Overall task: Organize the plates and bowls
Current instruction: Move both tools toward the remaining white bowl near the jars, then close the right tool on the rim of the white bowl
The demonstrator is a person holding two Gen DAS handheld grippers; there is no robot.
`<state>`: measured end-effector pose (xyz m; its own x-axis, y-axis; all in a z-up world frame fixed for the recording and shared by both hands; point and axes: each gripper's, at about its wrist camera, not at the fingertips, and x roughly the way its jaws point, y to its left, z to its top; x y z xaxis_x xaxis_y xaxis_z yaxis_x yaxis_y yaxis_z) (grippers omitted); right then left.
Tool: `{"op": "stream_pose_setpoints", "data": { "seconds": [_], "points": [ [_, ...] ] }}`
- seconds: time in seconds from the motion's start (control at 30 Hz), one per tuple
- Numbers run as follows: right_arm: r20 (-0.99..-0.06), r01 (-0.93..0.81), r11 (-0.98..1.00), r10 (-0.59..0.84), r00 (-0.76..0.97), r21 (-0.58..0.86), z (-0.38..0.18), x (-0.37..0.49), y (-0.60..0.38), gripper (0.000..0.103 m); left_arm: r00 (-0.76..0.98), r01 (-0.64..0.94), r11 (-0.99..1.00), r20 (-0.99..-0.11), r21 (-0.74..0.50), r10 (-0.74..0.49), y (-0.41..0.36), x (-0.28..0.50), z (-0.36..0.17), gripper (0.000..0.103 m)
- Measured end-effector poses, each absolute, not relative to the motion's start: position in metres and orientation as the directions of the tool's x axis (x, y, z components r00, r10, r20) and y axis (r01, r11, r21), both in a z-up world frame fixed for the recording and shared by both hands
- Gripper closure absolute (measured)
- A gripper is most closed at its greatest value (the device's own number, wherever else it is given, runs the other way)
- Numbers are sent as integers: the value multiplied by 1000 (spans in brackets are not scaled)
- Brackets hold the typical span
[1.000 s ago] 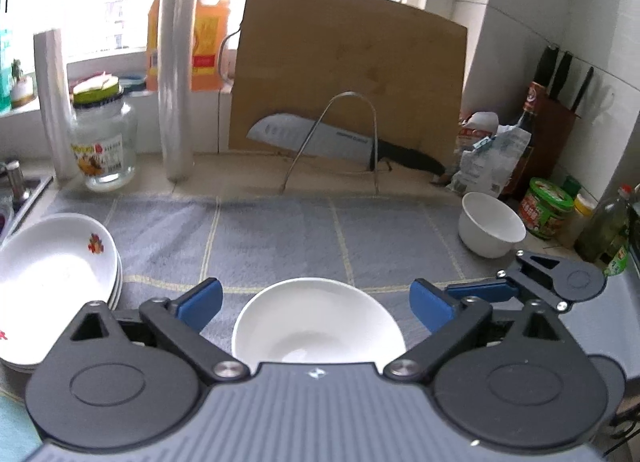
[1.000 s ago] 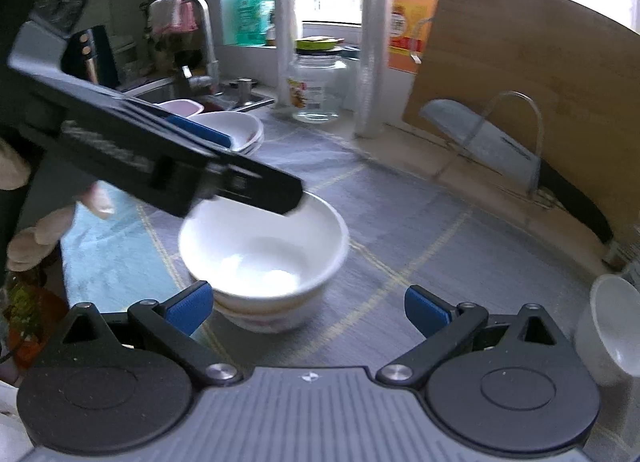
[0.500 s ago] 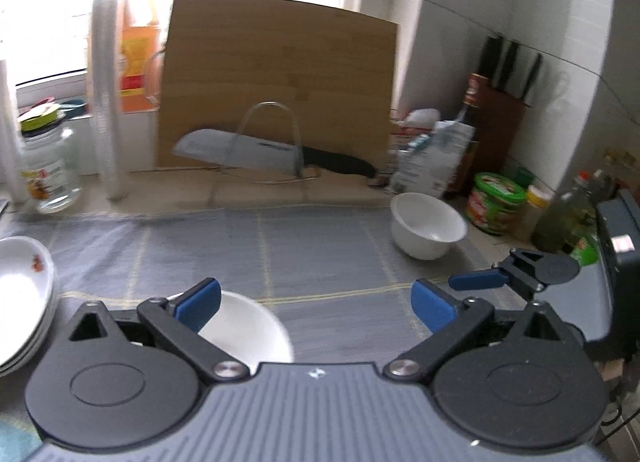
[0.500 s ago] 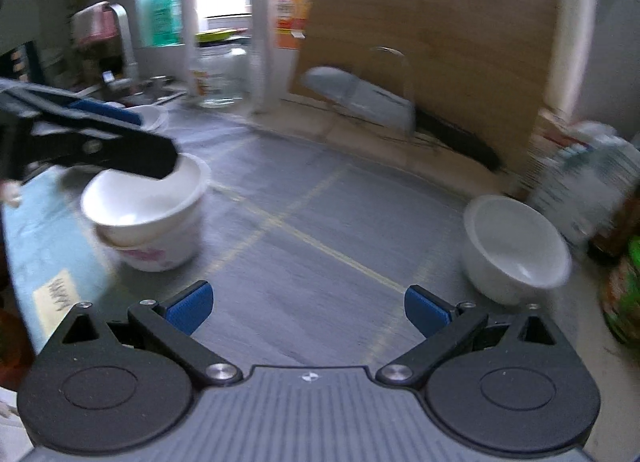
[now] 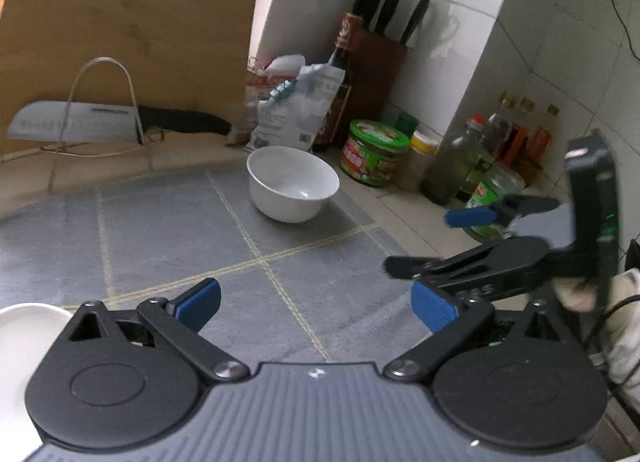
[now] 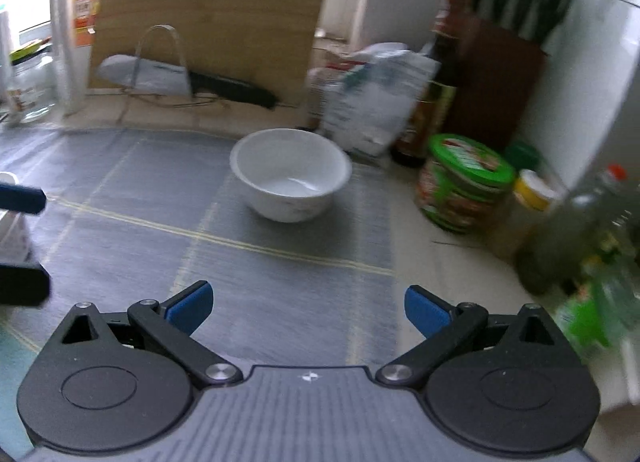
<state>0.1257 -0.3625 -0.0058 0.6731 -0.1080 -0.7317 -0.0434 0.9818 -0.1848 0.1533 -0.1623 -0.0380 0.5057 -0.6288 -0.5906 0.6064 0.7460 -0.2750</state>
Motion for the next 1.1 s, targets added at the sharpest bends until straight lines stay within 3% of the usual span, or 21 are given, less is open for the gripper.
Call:
{"op": "stream_pose_setpoints", "data": {
  "seconds": [0.47,0.83,1.1],
  "points": [
    [-738,-110,979,-54,673,-172,-19,167,-414,0,619,531,847,-665,-36,-417,-241,178,-80,1],
    [-728,-175,978,36,684,-117,-18,208,-439,0,592,480,877,-734,-11,-333,-285,215,-110,1],
    [-732,-232,969,101,674,-81,-26,233,-436,0,641,505,863,-672,5,-371,-280,208,-118,0]
  ]
}}
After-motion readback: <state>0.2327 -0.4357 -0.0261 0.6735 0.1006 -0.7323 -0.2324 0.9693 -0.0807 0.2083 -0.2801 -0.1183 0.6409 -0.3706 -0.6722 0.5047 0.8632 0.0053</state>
